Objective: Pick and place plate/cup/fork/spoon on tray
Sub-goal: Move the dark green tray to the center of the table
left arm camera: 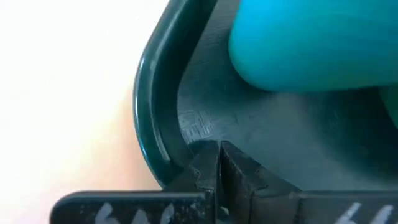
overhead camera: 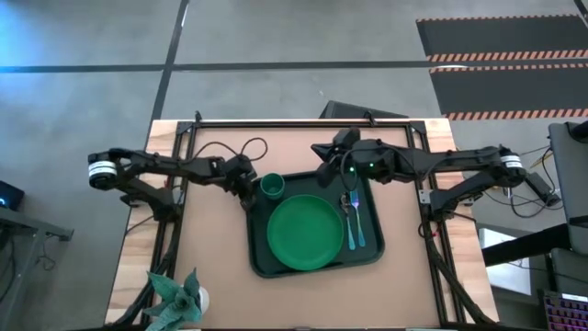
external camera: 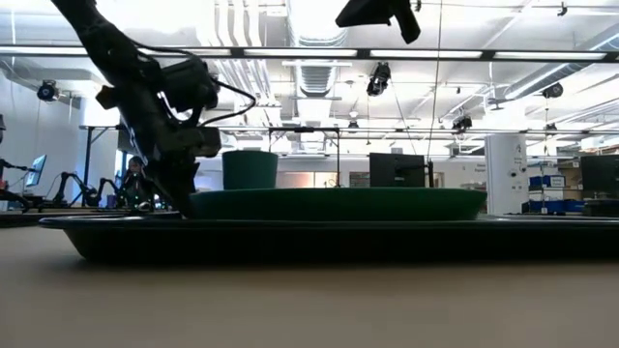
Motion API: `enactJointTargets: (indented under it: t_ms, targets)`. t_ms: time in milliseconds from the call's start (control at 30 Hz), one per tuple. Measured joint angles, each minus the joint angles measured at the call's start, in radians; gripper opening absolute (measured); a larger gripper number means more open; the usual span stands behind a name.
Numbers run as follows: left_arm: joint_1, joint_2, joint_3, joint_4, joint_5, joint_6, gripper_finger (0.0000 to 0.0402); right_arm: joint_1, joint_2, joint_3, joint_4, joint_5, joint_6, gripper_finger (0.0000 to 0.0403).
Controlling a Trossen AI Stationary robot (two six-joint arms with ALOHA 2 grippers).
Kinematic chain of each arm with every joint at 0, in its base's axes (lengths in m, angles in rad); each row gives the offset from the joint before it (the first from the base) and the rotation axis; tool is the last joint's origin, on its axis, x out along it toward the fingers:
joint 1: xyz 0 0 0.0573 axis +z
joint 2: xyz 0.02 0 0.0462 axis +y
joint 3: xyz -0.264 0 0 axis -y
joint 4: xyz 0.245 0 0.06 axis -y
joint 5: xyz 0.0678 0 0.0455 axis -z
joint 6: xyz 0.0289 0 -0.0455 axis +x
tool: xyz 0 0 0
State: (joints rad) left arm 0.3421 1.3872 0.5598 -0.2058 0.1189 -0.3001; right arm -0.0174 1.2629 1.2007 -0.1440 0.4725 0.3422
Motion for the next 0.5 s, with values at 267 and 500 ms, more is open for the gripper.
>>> enactJointTargets:
  t_ms: [267,500]
  targets:
    - [0.099,-0.001,0.0,-0.022,-0.01,0.054,0.0,0.0,-0.016,0.0,-0.001,-0.003,-0.006,0.0008]
    - [0.163,0.0,-0.002,-0.023,-0.02,0.079,0.0,0.0,-0.017,0.0,-0.001,-0.01,-0.025,0.0008]
